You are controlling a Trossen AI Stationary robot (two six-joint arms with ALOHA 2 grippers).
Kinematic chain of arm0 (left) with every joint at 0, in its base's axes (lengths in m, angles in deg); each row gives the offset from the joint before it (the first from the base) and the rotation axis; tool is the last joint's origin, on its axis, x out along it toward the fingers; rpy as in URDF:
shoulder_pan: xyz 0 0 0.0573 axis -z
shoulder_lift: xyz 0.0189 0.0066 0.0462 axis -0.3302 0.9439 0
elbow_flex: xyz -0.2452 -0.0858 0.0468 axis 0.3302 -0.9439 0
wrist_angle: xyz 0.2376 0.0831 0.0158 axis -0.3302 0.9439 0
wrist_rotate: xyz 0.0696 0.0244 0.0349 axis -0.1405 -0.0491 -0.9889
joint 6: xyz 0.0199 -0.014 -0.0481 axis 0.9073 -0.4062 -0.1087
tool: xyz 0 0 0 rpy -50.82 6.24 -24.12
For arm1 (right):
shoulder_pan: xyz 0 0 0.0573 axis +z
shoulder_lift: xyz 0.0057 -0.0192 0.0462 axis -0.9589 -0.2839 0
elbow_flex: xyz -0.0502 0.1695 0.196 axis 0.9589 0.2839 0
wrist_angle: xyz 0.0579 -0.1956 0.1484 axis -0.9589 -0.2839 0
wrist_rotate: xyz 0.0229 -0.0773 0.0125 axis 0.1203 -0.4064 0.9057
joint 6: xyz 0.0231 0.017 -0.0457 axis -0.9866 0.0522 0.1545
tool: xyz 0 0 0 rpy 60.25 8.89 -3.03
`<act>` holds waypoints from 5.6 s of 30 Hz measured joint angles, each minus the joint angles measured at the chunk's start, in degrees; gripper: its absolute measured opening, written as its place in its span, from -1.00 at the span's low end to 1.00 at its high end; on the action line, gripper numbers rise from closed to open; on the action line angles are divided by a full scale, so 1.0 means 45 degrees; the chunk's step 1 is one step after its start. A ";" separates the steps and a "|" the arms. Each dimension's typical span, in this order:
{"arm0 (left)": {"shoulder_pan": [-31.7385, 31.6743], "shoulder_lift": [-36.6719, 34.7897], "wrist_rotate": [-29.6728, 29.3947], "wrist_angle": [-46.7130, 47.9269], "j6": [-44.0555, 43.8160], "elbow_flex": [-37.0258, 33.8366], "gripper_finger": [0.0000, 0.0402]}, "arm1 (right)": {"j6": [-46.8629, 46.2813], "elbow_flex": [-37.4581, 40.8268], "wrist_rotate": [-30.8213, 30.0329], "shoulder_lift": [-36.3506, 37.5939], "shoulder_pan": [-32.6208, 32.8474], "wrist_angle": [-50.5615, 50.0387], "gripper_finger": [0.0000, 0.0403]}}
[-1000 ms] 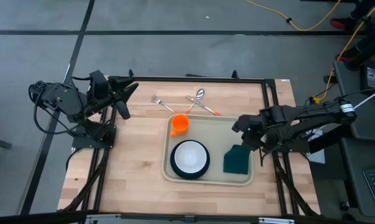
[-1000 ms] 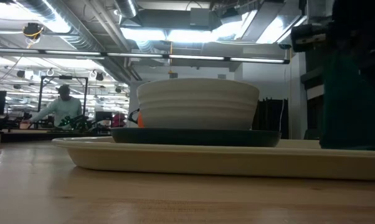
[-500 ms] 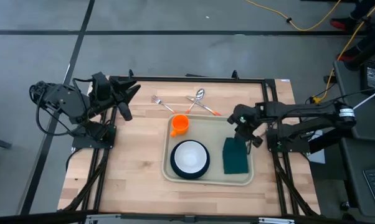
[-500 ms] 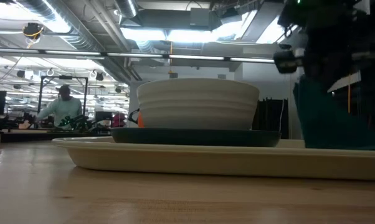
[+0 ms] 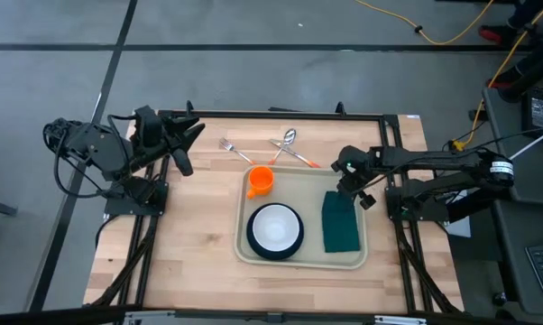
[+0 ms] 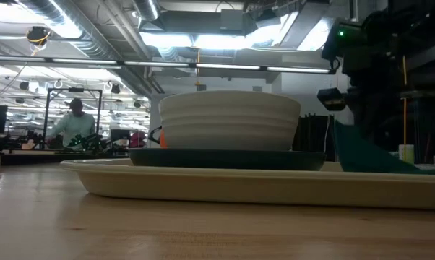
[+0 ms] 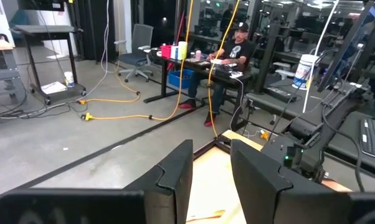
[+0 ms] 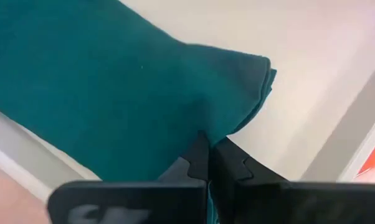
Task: Set up tray
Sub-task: Put the green napkin on the white tray to the right of the black plate, then put the orange knife on the green napkin
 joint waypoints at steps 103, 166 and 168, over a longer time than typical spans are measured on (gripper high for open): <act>-0.1724 0.0279 0.2765 0.0010 0.1104 -0.0010 -0.49 | -0.9063 -0.9331 -0.3945 -0.0019 -0.1272 0.0322 -0.07; -0.1724 0.0350 0.1919 0.2123 0.1340 -0.0005 -0.49 | -1.2670 -1.2595 -0.4691 -1.1417 -0.2422 -0.3172 0.47; -0.1724 0.0350 0.1954 0.2118 0.1336 -0.0005 -0.49 | -1.2621 -1.2591 -0.4692 -1.1715 -0.2278 -0.3249 0.47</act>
